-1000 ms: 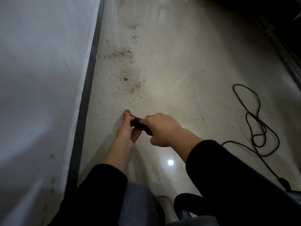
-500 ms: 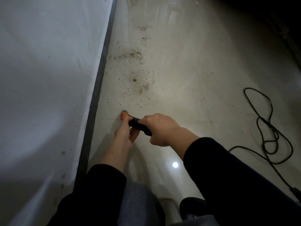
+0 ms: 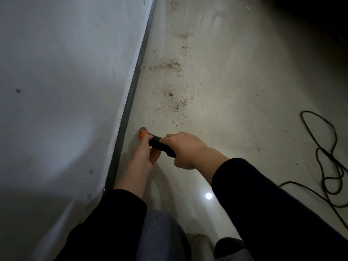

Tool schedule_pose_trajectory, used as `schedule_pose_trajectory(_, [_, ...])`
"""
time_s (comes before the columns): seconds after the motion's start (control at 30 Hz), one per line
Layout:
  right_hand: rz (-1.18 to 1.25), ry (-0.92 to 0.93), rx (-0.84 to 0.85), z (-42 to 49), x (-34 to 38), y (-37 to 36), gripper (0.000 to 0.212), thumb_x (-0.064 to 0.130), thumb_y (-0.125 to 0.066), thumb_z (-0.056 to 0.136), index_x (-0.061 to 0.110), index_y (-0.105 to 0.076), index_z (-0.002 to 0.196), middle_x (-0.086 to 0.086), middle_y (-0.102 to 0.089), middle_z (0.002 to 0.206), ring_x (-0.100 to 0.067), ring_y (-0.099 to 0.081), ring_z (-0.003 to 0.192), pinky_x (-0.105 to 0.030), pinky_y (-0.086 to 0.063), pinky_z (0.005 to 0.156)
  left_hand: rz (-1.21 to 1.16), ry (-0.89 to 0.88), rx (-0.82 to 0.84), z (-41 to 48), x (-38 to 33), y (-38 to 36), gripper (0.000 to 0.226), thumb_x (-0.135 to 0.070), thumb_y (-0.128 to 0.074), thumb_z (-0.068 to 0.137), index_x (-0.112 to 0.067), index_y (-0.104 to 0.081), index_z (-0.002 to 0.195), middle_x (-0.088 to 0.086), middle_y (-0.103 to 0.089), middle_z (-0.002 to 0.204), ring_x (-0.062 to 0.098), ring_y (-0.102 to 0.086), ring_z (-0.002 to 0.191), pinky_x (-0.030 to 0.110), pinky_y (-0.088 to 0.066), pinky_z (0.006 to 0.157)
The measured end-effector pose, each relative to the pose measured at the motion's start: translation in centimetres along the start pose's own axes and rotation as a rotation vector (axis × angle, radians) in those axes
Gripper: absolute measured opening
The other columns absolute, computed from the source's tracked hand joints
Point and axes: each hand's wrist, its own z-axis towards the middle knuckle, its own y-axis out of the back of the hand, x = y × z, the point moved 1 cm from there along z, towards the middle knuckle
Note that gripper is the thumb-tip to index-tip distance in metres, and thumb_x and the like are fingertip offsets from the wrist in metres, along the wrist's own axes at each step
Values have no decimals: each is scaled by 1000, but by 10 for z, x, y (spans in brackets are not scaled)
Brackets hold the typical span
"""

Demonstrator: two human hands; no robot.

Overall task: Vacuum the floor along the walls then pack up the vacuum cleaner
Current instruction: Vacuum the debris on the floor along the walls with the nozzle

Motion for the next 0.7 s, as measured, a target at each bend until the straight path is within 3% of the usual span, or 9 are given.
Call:
schedule_pose_trajectory(0.2, [-16,27,6,6,6,1,42,6,-57,86,20,-52,125,-2,-56,110,-20,-44,82,-30,-31,61,-32,2,-28,0,-5,8,34,-29,-60,94,-8,-54,120,13,-61,108,22,-64,91,31,-55,79])
schedule_pose_trajectory(0.43, [-17,56,3,15,12,-3,44,4,-55,86,20,-50,127,-2,-54,110,-20,-43,83,-26,-26,55,-14,-19,-53,0,-11,14,29,-31,-58,96,-7,-53,112,11,-60,94,19,-61,82,30,-52,82])
schedule_pose_trajectory(0.7, [-35,60,-5,24,14,-6,43,4,-52,91,16,-46,131,-7,-50,112,-23,-42,86,-32,-34,67,7,-63,-115,15,-18,22,33,-25,-68,89,-6,-57,113,16,-65,104,25,-66,94,33,-57,81])
